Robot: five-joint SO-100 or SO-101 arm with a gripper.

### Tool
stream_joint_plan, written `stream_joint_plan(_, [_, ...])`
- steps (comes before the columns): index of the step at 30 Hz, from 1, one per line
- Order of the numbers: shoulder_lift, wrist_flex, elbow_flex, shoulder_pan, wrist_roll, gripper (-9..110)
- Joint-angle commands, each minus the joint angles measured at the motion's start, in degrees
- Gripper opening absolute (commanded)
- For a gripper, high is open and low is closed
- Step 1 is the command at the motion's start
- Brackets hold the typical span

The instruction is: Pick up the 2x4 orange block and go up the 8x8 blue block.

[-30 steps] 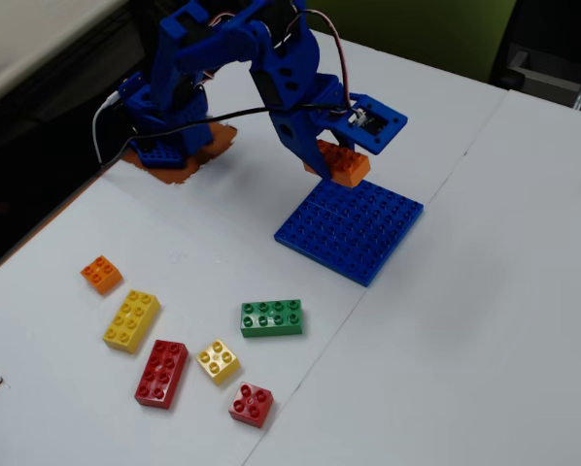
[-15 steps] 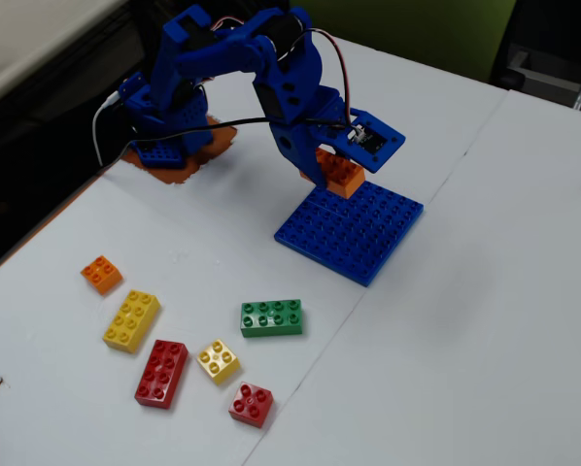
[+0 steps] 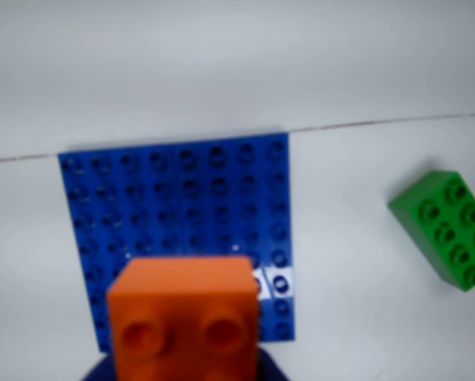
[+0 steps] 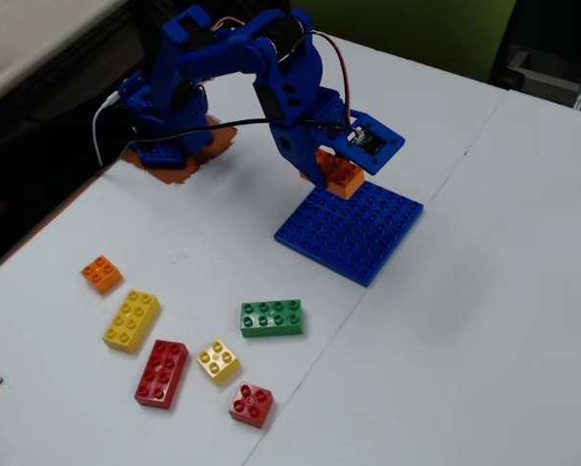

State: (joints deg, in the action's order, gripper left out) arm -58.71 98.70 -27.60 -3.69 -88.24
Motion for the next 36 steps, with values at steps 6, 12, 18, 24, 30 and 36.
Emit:
stream_joint_plan(6, [-2.29,0.70,0.18,0.00,-0.18,1])
stream_joint_plan(12, [-2.29,0.70,0.18,0.00,-0.53,1])
stream_joint_plan(18, [-2.29,0.70,0.18,0.09,-0.62,1])
stream_joint_plan(24, [-2.11,0.79,0.18,0.09,-0.62,1])
stream_joint_plan(30, [-2.11,0.88,0.18,0.09,-0.62,1])
stream_joint_plan(36, [-2.11,0.88,0.18,0.18,-0.62,1])
